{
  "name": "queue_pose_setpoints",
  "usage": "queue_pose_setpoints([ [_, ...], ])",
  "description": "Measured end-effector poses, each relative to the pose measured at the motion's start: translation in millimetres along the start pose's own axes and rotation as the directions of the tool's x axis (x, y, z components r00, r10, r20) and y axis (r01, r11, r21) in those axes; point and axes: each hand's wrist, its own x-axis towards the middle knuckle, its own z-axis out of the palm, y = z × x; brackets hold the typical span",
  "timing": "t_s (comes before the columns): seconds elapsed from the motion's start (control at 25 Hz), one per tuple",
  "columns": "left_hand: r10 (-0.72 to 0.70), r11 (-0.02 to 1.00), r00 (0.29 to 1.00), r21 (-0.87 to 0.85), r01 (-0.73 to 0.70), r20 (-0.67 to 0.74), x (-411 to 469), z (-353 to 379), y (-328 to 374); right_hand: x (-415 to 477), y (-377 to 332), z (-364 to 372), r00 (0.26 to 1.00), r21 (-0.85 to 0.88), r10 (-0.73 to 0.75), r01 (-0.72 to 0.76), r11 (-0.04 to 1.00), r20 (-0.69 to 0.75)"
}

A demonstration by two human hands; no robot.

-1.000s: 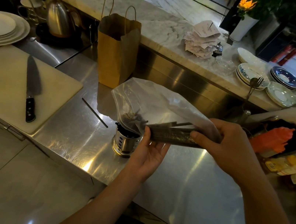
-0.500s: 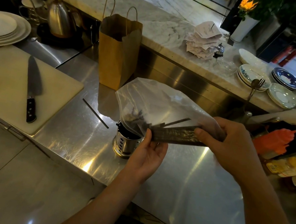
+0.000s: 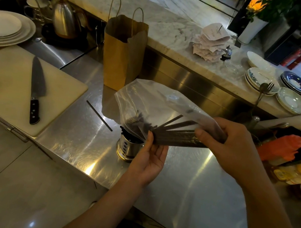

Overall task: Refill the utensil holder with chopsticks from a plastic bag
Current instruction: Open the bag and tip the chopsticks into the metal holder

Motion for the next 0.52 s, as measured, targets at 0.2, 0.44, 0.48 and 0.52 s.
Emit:
queue_pose_setpoints([
  [0.2,0.006,1.000,1.000,-0.016,-0.005,0.019,0.1,1.2,0.9,2.5,-1.9,-3.1,1.000,0.006,-0.027,0.027,1.000,-0.011],
  [0.44,0.010,0.998,1.000,-0.064,-0.008,0.019,0.8,2.1,0.2,6.1,-4.8,-2.3,0.999,-0.006,-0.044,0.044,0.999,0.006],
  [0.48,0.017,0.998,1.000,-0.068,-0.016,0.015,1.0,2.9,0.0,6.8,-5.4,-1.6,0.999,-0.010,-0.044,0.044,0.999,0.009],
  [0.52,0.026,0.997,1.000,-0.068,-0.026,0.009,1.0,3.5,-0.2,7.2,-5.9,-1.0,0.999,-0.018,-0.045,0.045,0.999,0.009],
])
